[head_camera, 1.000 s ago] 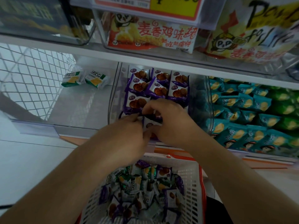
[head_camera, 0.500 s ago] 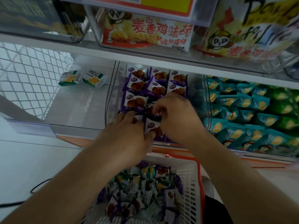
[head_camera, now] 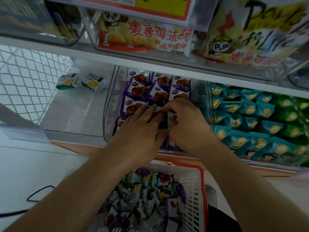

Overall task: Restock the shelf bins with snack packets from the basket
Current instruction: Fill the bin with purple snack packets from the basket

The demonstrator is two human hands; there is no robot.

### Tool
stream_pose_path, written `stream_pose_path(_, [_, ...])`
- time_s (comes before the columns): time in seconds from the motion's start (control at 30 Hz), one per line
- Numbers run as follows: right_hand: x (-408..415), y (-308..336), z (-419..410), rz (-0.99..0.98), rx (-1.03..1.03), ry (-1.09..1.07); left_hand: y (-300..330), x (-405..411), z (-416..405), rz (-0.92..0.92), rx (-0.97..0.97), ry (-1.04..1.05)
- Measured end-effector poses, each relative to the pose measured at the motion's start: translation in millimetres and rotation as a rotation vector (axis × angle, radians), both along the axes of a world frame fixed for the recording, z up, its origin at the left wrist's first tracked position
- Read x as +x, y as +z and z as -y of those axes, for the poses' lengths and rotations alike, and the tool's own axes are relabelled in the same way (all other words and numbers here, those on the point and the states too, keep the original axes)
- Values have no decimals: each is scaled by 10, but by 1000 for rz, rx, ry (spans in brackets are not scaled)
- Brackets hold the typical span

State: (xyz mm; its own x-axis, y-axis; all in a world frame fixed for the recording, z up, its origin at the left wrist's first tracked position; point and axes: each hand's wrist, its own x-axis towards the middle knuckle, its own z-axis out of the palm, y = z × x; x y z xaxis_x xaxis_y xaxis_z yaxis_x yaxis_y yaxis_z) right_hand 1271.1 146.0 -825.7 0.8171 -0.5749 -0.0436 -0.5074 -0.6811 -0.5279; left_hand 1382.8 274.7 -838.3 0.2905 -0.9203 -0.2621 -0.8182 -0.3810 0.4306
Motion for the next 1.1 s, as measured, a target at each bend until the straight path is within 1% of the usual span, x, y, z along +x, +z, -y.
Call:
stream_pose_path(0.03, [3,6,-44,-21,-99,-16,-21,-5,20,5,17,6])
stream_pose_path(0.07, [17,3,-93,-71,-149,-12,-40,-7,31,13,28,12])
stream_pose_path(0.2, [23,48,-285,-333,-87,-13,-112,-17,36,74,55,30])
stream_pose_path(0.23, [9,53,-314,-365,-87,-28,-116,-17,33,86,60,32])
stream_pose_path(0.33, [-11,27,-326,-376,-112,-72,-111,-25,44,108,63,32])
stream_pose_path(0.43, [15,-28,-307,-449,-100,-27,-137,20,58,85,56,29])
stream_pose_path(0.67, [50,-126,-255,-434,-92,-51,-195,174,58,-6,2,16])
stream_pose_path(0.9, [11,-22,-72,-347,91,-74,-197,146,32,-39,-64,30])
stream_pose_path(1.1, [-18,84,-209,-298,-45,-63,-125,162,11,-31,-230,46])
